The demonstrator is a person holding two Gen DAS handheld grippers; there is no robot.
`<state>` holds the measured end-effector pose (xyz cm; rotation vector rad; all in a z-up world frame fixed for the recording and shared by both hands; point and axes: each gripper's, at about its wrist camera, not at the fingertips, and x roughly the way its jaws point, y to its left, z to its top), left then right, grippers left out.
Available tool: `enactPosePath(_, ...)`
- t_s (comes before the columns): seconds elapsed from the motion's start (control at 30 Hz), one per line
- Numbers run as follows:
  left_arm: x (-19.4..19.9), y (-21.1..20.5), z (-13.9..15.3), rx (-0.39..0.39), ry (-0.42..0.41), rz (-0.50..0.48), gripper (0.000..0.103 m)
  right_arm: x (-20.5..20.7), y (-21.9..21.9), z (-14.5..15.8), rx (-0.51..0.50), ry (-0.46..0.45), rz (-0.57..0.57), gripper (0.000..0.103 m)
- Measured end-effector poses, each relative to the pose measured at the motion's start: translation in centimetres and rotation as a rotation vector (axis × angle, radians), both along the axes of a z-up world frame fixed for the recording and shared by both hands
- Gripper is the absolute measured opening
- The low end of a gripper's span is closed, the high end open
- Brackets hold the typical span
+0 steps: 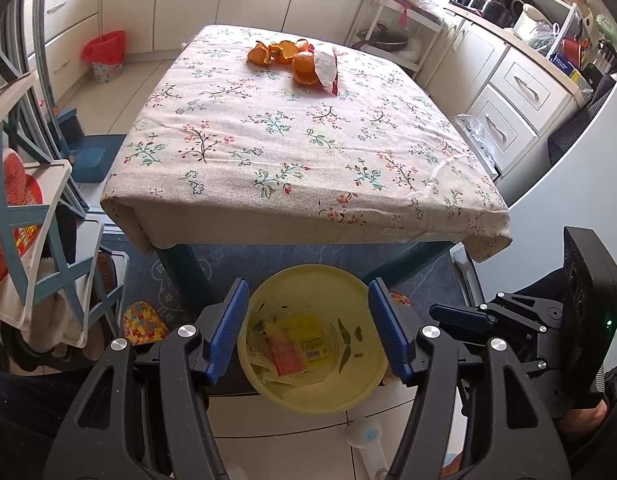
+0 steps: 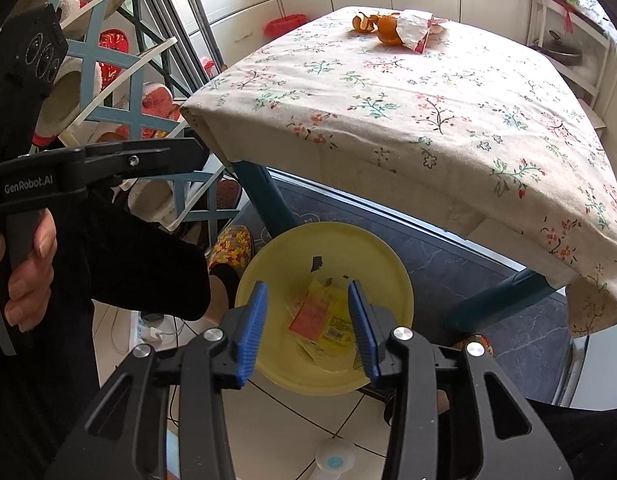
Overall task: Collect trash
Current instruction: 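Move both tools back over the table toward the orange peels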
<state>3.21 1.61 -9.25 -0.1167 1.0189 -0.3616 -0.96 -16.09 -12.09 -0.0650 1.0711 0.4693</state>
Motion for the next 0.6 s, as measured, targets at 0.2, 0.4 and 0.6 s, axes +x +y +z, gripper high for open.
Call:
enactPosePath(0.2, 0.1, -0.2, 0.0, 0.015, -0.008, -0.002, 0.061, 0.0, 0.1, 0.0, 0.001, -0.003, -0.003, 0.046)
enactPosePath(0.4, 0.1, -0.2, 0.2, 0.021, -0.021, 0.0, 0.062, 0.1, 0.1, 0.3, 0.013, -0.016, -0.007, 0.047)
enactPosePath(0.6, 0.5, 0.5, 0.8, 0.004, -0.044, 0.03, 0.062, 0.0, -0.3, 2.1, 0.049, -0.109, -0.027, 0.047)
